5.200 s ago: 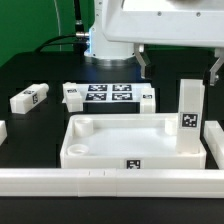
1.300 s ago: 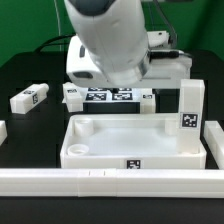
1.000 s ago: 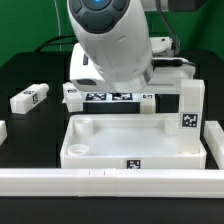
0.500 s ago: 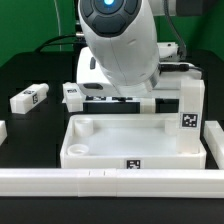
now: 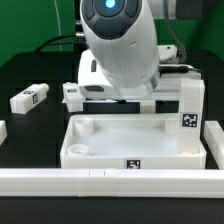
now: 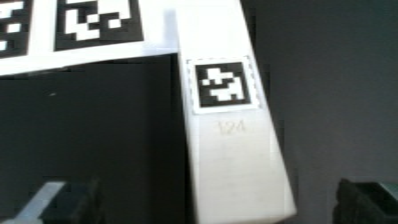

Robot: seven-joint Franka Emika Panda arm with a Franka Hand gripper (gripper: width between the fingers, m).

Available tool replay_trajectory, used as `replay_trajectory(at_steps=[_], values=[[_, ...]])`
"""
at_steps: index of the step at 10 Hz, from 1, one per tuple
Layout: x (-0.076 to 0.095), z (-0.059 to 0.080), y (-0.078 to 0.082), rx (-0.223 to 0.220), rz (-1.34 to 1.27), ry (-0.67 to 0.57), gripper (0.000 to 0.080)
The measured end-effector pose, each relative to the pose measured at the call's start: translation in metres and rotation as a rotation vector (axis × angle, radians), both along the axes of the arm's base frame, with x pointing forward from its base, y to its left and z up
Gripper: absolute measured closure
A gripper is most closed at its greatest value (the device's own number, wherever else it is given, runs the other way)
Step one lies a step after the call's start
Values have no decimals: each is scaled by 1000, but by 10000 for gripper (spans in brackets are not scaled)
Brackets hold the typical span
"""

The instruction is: Assemble desk

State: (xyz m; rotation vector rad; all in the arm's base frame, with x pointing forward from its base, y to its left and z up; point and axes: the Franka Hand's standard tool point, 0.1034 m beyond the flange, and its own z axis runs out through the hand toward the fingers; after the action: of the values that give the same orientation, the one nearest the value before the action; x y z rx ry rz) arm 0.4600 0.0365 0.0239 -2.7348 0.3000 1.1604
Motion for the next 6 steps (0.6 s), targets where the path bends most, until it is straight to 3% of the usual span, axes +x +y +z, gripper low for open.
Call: replay_trajectory(at_steps=[3, 4, 6], values=[[-3, -5, 0, 1, 1, 17, 151], [-12, -4, -1, 24, 1, 114, 151], [-5, -10, -3, 22, 2, 111, 151]])
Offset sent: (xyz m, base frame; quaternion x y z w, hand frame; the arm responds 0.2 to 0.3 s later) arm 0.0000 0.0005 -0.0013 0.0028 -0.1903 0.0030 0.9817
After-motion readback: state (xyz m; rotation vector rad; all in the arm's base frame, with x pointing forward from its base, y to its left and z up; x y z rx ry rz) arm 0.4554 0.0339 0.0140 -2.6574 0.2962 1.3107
